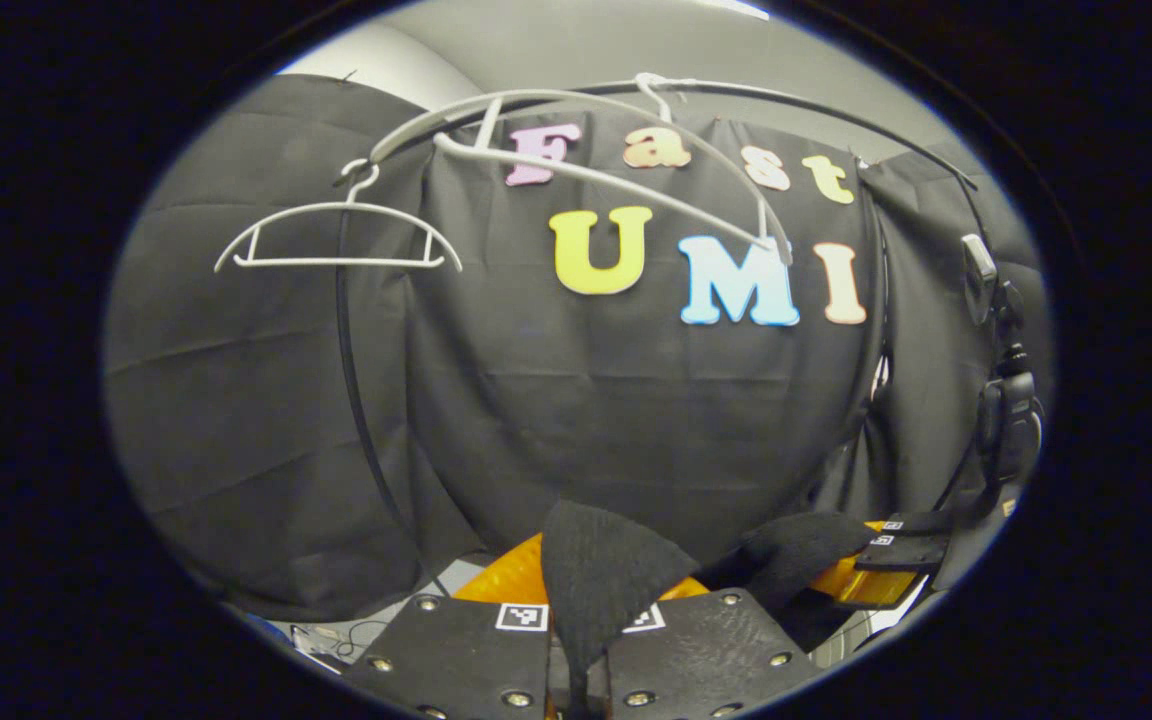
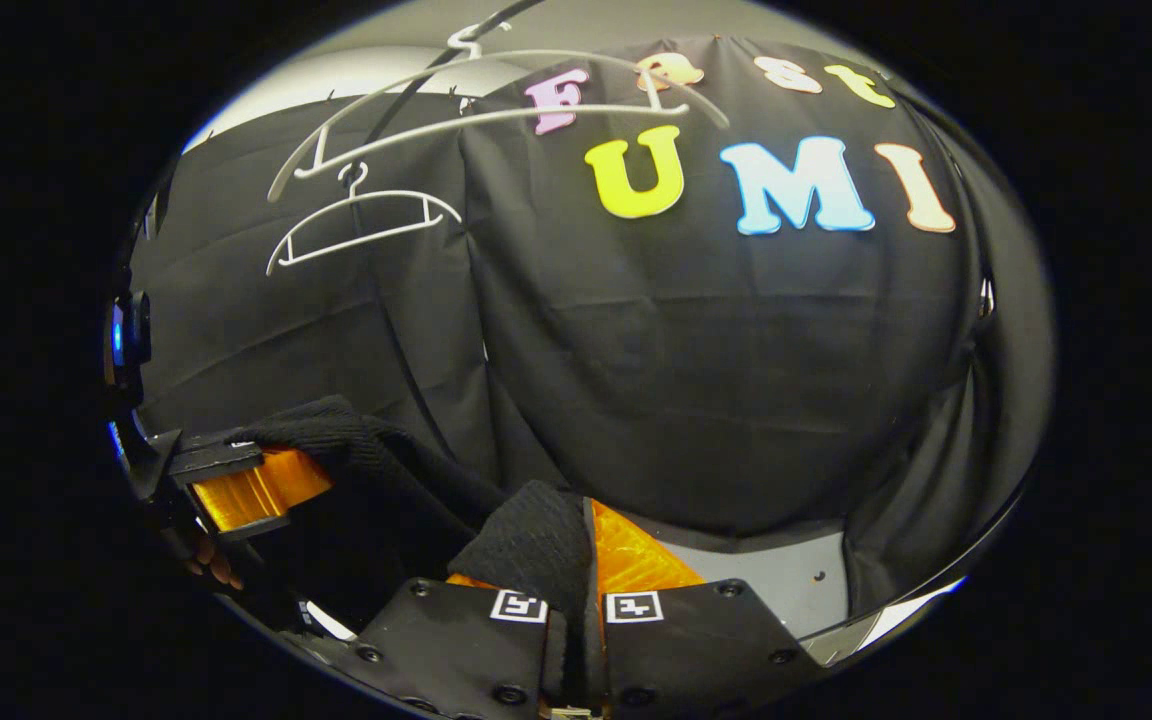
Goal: Grasp the clothes on the hanger with both hands and then place them into the laundry hamper below.
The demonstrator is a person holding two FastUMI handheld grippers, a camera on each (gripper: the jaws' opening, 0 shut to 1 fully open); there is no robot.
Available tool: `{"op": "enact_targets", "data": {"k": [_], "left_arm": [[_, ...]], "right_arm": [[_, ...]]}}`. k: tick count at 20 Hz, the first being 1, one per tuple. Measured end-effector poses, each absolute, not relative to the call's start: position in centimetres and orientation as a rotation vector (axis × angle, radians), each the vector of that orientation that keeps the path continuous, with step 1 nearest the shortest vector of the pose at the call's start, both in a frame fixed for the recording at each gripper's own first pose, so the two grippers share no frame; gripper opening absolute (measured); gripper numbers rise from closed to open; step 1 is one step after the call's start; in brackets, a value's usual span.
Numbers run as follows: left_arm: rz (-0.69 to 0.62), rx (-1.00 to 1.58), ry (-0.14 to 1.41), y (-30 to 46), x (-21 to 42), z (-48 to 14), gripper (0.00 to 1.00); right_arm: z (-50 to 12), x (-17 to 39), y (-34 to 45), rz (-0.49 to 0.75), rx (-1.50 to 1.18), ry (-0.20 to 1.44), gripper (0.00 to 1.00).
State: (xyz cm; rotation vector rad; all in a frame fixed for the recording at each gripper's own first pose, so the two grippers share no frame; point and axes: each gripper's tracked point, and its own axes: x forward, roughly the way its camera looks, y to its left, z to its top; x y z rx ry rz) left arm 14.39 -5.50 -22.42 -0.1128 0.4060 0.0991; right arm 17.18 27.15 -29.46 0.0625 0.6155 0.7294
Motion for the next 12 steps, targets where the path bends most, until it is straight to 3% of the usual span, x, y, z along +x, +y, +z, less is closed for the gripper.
{"op": "enact_targets", "data": {"k": [12], "left_arm": [[0.123, -0.069, 0.709, -4.6, 9.9, -39.1, 0.08]], "right_arm": [[-41.9, 13.6, 27.4, 0.714, -0.094, 0.814, 0.08]]}}
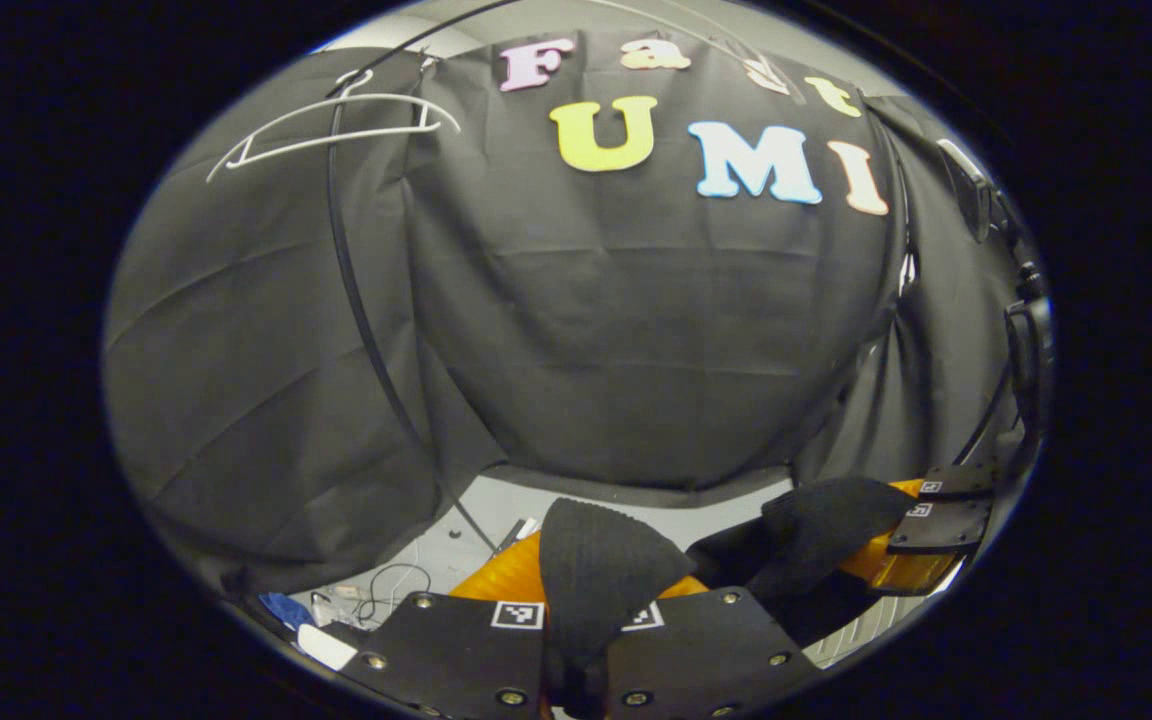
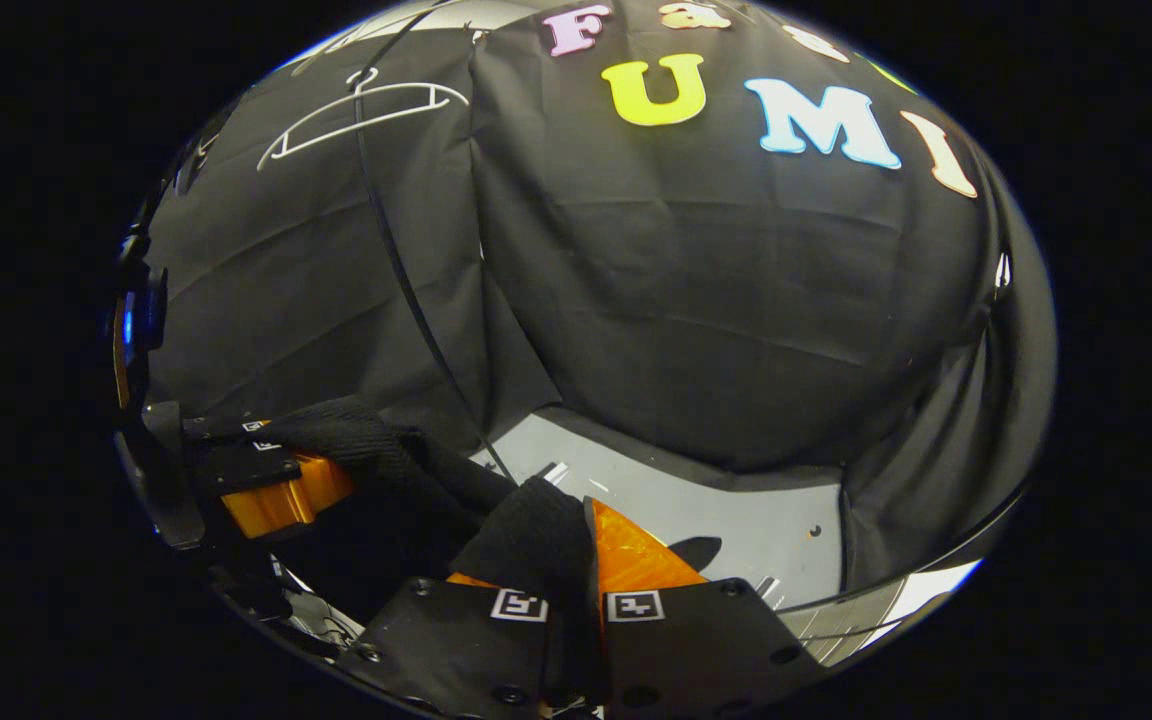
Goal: Grasp the clothes on the hanger with both hands and then place them into the laundry hamper below.
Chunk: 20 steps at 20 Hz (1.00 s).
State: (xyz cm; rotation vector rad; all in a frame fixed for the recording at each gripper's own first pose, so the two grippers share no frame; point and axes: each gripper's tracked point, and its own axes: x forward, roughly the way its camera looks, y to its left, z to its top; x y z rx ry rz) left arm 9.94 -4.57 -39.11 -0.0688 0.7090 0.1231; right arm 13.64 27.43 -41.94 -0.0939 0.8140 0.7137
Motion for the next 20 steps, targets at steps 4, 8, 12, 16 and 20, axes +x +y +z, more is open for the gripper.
{"op": "enact_targets", "data": {"k": [4, 8, 12, 16, 20], "left_arm": [[0.129, -0.076, 0.801, -4.2, 8.8, -42.9, 0.16], [0.135, -0.069, 0.848, -4.2, 8.1, -44.0, 0.15], [0.107, -0.047, 0.851, -4.6, 8.3, -43.8, 0.4], [0.099, -0.019, 0.81, -4.1, 9.4, -43.0, 0.77], [0.127, -0.034, 0.802, -3.7, 9.4, -42.4, 0.96]], "right_arm": [[-45.6, 13.3, 26.2, 0.664, -0.143, 0.907, 0.14], [-47.2, 12.4, 25.1, 0.631, -0.158, 0.971, 0.13], [-48.2, 11.9, 25.5, 0.652, -0.144, 1.006, 0.35], [-46.9, 12.5, 26.1, 0.671, -0.121, 0.973, 0.71], [-46.5, 12.6, 25.7, 0.668, -0.139, 0.953, 1.0]]}}
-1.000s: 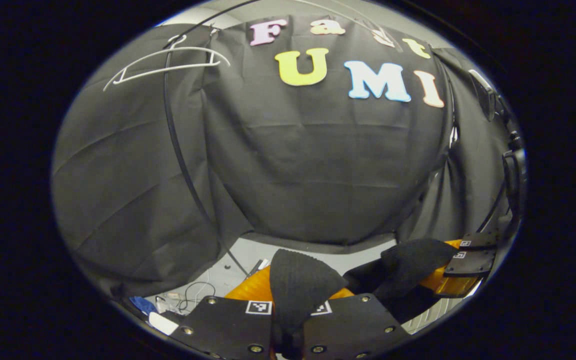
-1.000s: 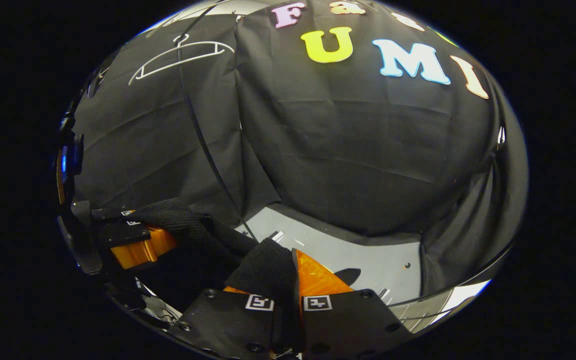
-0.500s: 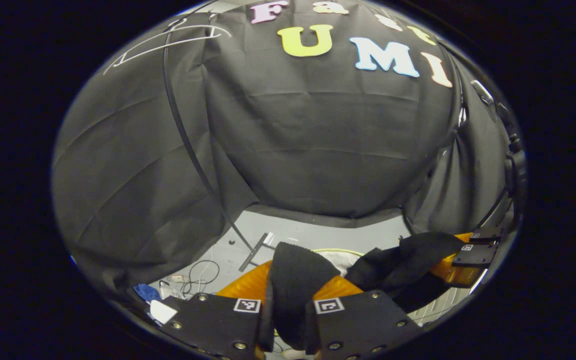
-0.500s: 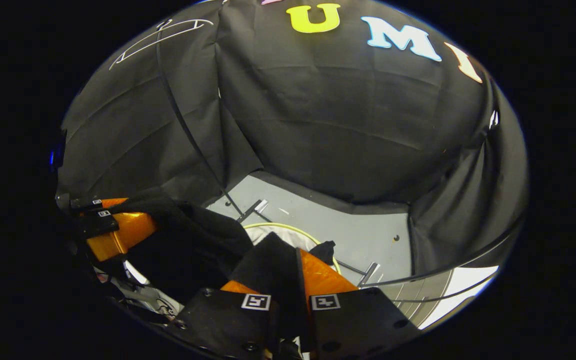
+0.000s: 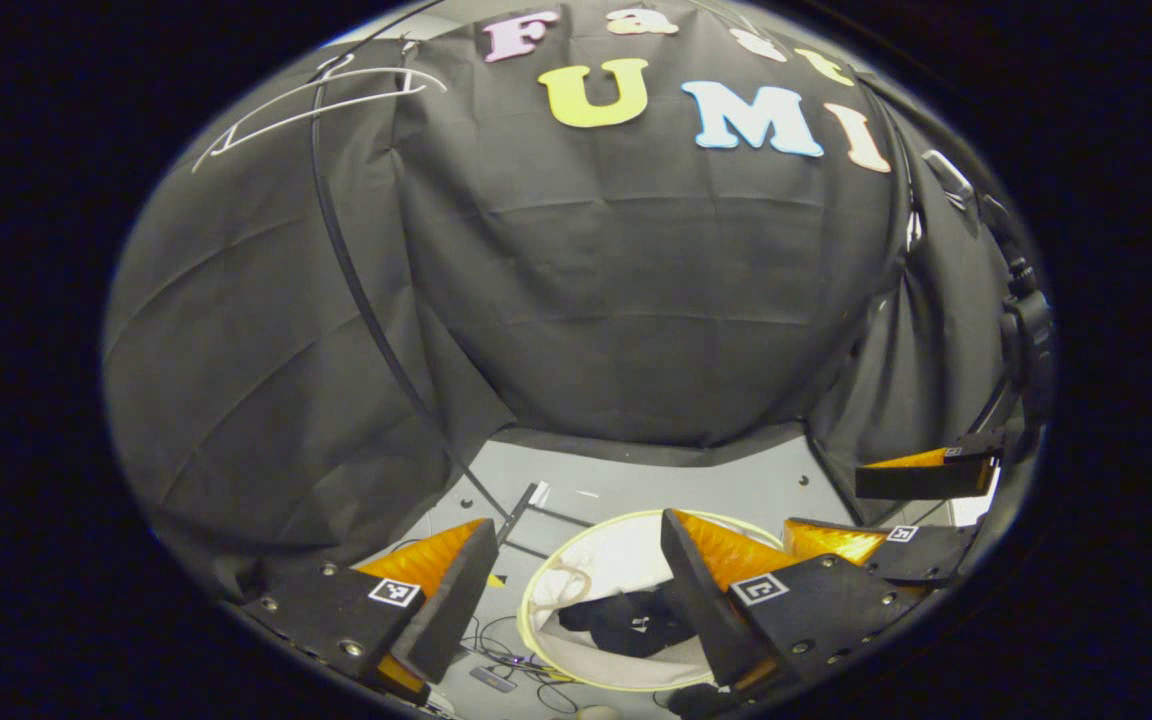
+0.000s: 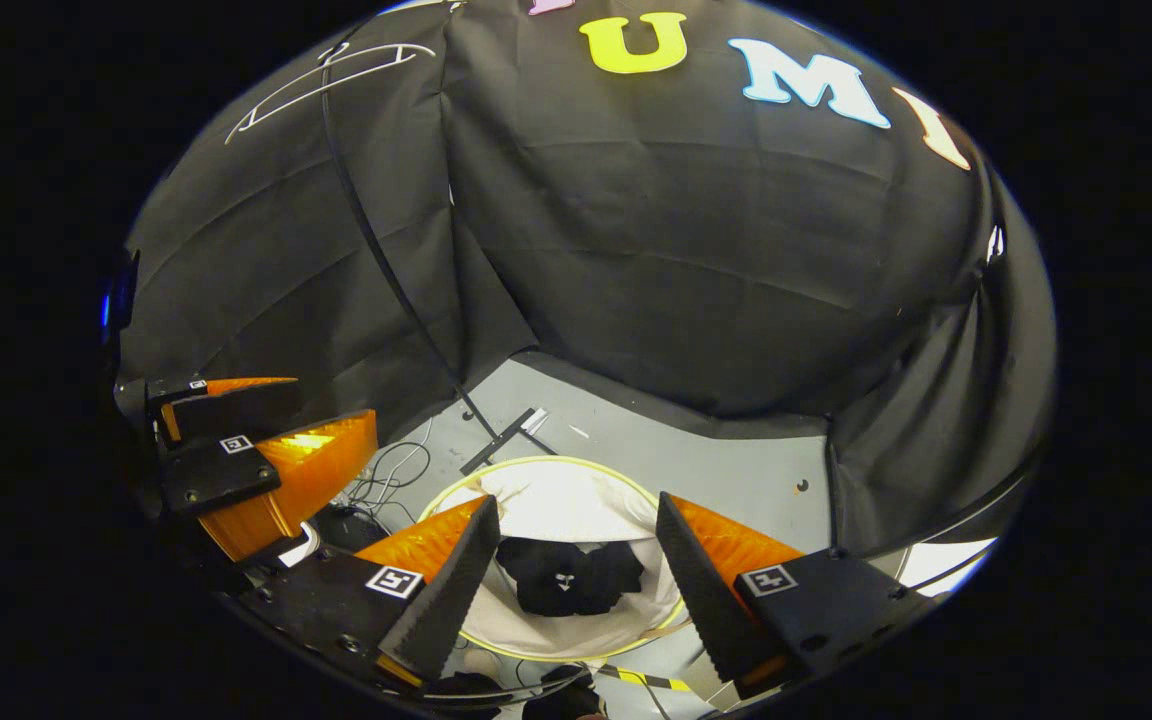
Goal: Grasp the clothes on the hanger with both hands and then place them into the laundry hamper below.
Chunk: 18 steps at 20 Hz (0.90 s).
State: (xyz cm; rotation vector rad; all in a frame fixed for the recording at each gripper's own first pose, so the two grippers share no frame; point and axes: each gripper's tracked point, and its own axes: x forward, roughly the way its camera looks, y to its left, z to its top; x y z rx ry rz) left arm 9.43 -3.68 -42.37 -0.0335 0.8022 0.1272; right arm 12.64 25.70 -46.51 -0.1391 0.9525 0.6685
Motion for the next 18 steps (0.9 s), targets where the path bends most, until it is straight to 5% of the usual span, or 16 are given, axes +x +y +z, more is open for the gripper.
{"op": "enact_targets", "data": {"k": [3, 10, 18], "left_arm": [[0.147, -0.037, 0.803, -3.3, 9.3, -42.1, 0.96], [0.146, -0.01, 0.773, -3.3, 9.3, -40.7, 0.96], [0.072, 0.034, 0.605, -3.6, 10.2, -32.4, 0.96]], "right_arm": [[-46.6, 12.4, 25.4, 0.667, -0.132, 0.956, 0.94], [-45.1, 12.5, 24.9, 0.654, -0.113, 0.926, 0.99], [-36.8, 13.5, 22.9, 0.561, -0.062, 0.743, 0.98]]}}
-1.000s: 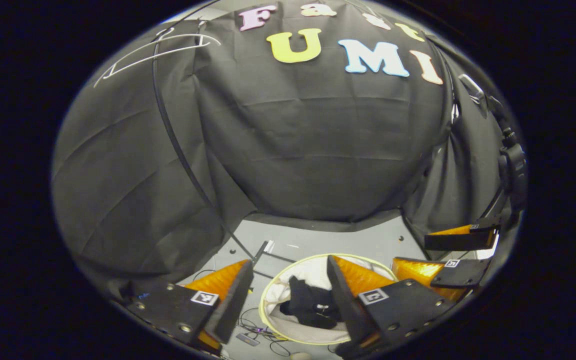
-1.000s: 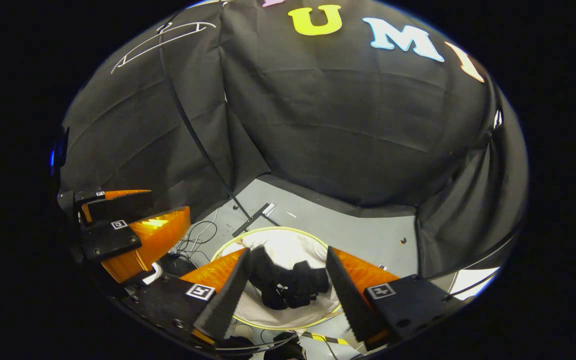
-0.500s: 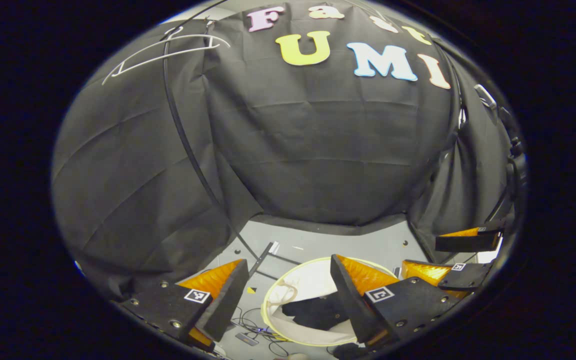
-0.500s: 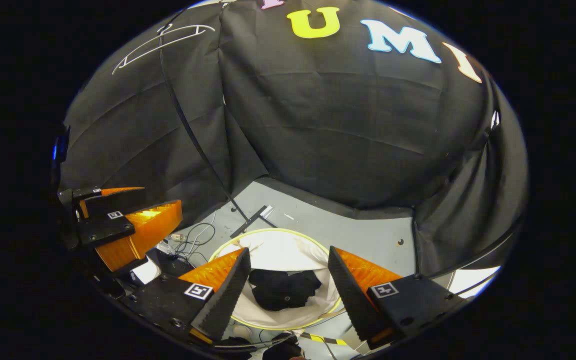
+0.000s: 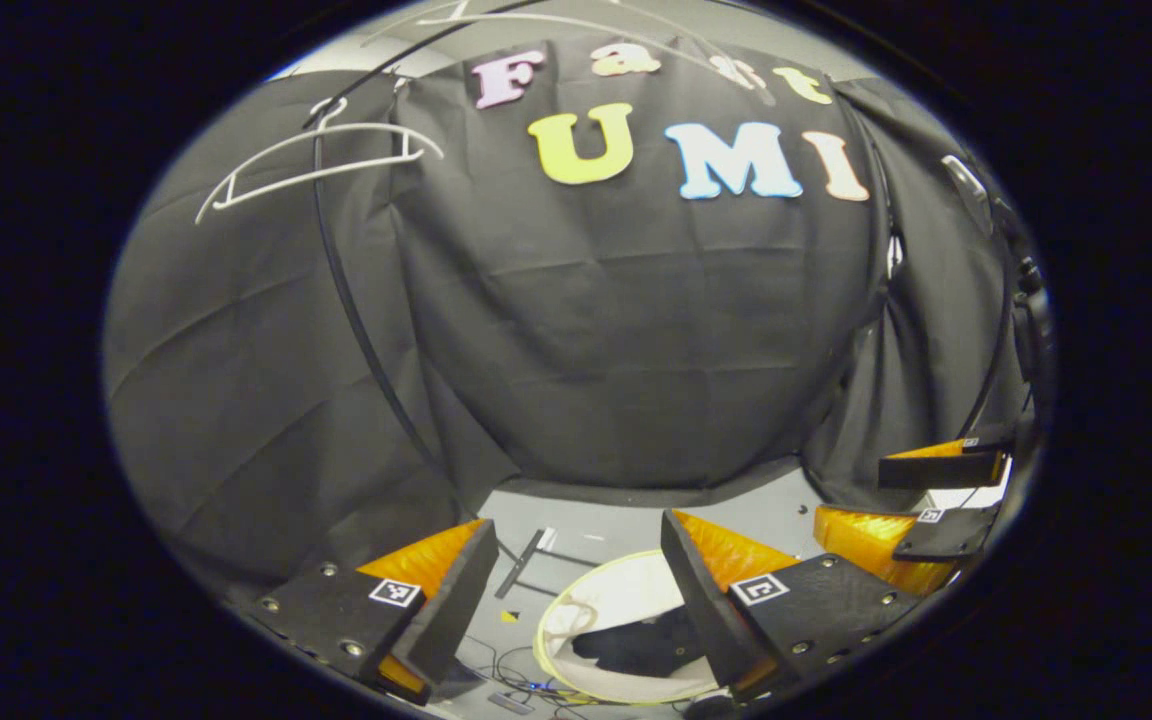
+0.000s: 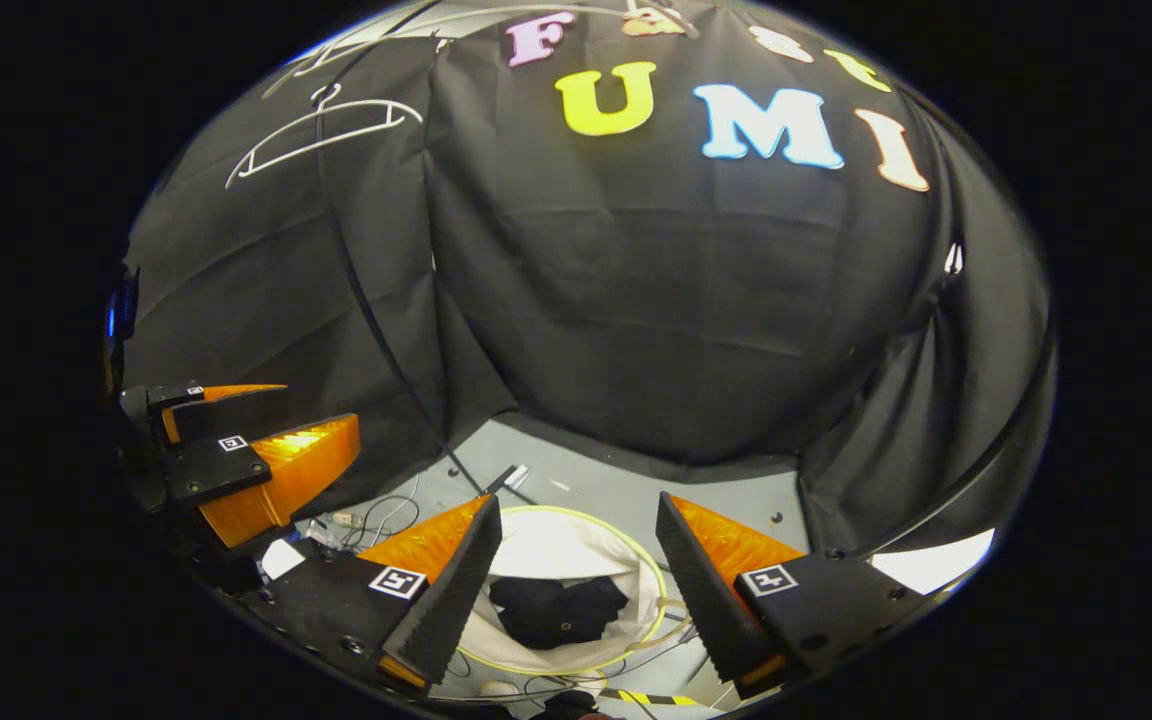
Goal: Grasp the clothes on the hanger with both hands and then place them into the laundry hamper below.
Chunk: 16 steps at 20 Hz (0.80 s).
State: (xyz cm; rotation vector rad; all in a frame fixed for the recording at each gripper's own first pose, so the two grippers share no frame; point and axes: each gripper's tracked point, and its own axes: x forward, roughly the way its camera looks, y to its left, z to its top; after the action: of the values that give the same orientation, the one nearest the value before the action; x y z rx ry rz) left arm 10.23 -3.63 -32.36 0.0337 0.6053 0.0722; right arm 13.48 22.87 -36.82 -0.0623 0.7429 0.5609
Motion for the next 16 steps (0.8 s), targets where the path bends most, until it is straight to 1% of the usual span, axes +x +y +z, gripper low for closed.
{"op": "enact_targets", "data": {"k": [8, 9, 10, 11, 12, 13, 15, 16], "left_arm": [[-0.01, 0.025, 0.381, -2.8, 10.3, -21.5, 0.96], [-0.016, 0.02, 0.359, -2.6, 10.2, -20.5, 0.96], [-0.022, 0.016, 0.34, -2.3, 10.1, -19.3, 0.96], [-0.026, 0.011, 0.32, -1.9, 10.0, -18.3, 0.96], [-0.03, 0.007, 0.298, -1.6, 9.4, -17.1, 0.96], [-0.033, 0.004, 0.28, -1.3, 9.0, -16.0, 0.96], [-0.04, -0.001, 0.244, -0.5, 8.2, -14.0, 0.96], [-0.043, -0.003, 0.227, 0.0, 7.9, -13.2, 0.96]], "right_arm": [[-27.2, 12.8, 19.1, 0.434, -0.008, 0.546, 0.98], [-26.2, 12.6, 18.4, 0.419, -0.006, 0.52, 0.93], [-24.8, 12.6, 17.7, 0.403, -0.001, 0.493, 0.93], [-23.6, 12.5, 17.1, 0.384, 0.004, 0.466, 0.98], [-22.0, 12.1, 16.3, 0.363, 0.01, 0.434, 0.98], [-20.8, 11.5, 15.5, 0.344, 0.017, 0.406, 0.93], [-18.5, 11.0, 14.3, 0.31, 0.029, 0.366, 0.93], [-17.4, 10.5, 13.6, 0.292, 0.029, 0.349, 0.98]]}}
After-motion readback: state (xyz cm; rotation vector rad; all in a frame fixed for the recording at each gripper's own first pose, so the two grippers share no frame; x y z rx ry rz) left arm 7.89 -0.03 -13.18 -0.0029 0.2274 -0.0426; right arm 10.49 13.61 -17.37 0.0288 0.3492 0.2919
